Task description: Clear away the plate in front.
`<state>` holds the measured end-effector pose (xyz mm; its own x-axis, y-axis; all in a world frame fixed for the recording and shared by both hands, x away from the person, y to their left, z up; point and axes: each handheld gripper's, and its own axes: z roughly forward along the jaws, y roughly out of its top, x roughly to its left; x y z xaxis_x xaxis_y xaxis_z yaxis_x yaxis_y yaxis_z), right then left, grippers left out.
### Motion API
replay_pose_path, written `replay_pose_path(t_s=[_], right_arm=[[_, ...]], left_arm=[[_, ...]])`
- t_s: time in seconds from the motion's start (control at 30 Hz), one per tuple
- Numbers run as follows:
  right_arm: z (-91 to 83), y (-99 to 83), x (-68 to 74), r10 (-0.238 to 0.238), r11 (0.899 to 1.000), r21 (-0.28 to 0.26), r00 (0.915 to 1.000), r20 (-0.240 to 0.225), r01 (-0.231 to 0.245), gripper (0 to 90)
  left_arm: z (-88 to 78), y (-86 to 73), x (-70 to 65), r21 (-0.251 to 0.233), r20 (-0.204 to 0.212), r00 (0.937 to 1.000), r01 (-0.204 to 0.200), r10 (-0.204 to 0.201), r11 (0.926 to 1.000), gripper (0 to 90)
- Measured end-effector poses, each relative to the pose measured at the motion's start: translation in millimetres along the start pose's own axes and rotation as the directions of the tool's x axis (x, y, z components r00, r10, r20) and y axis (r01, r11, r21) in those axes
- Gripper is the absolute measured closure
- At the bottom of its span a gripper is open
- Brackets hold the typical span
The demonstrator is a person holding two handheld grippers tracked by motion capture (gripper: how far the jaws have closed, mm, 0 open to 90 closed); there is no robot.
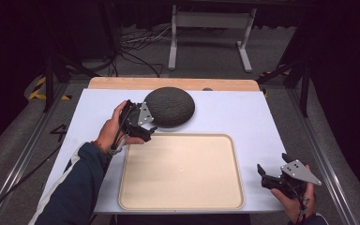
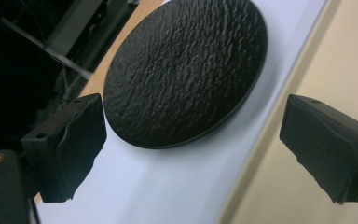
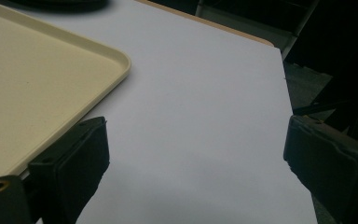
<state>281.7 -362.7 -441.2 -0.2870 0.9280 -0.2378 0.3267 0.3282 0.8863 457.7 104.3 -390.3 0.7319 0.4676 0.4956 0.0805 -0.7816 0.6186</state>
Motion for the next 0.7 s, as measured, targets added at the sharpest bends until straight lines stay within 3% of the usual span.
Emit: replay_pose_path(t_s=[0.1, 0.17, 0.23, 0.47, 0.57, 0.7], right_arm=[[-0.1, 0.1, 0.3, -0.003, 1.0, -0.001, 1.0, 0.001, 0.003, 6.8], [-0.3, -0.2, -0.3, -0.001, 1.0, -0.002, 1.0, 0.001, 0.001, 6.9], [-0.1, -0.6, -1.0, 0.001, 1.0, -0.002, 1.0, 0.003, -0.001, 6.9], [0.7, -1.2, -0.7, -0.001, 1.0, 0.003, 1.0, -0.001, 0.001, 6.9], [1.3, -1.5, -0.5, -0.005, 1.0, 0.005, 1.0, -0.004, 0.005, 7.0], [1.6, -1.8, -0.4, -0.004, 1.0, 0.007, 1.0, -0.005, 0.004, 7.0]], left_arm=[[12.6, 2.8, 0.3, 0.042, -0.001, 0.9989, -0.047, 0.047, 0.998, 9.0], [18.3, 2.2, 0.7, 0.056, 0.005, 0.9984, -0.057, 0.057, 0.9968, 9.3], [26.7, 0.1, 0.7, 0.1, -0.007, 0.9939, -0.109, 0.11, 0.989, 10.6], [47.3, -7.9, 2.5, 0.169, 0.004, 0.9893, -0.144, 0.146, 0.9751, 12.4], [57.5, -9.1, 0.7, 0.214, -0.005, 0.9823, -0.182, 0.187, 0.9599, 13.3], [65.7, -8.7, -1.1, 0.22, -0.024, 0.981, -0.183, 0.193, 0.9582, 13.6]])
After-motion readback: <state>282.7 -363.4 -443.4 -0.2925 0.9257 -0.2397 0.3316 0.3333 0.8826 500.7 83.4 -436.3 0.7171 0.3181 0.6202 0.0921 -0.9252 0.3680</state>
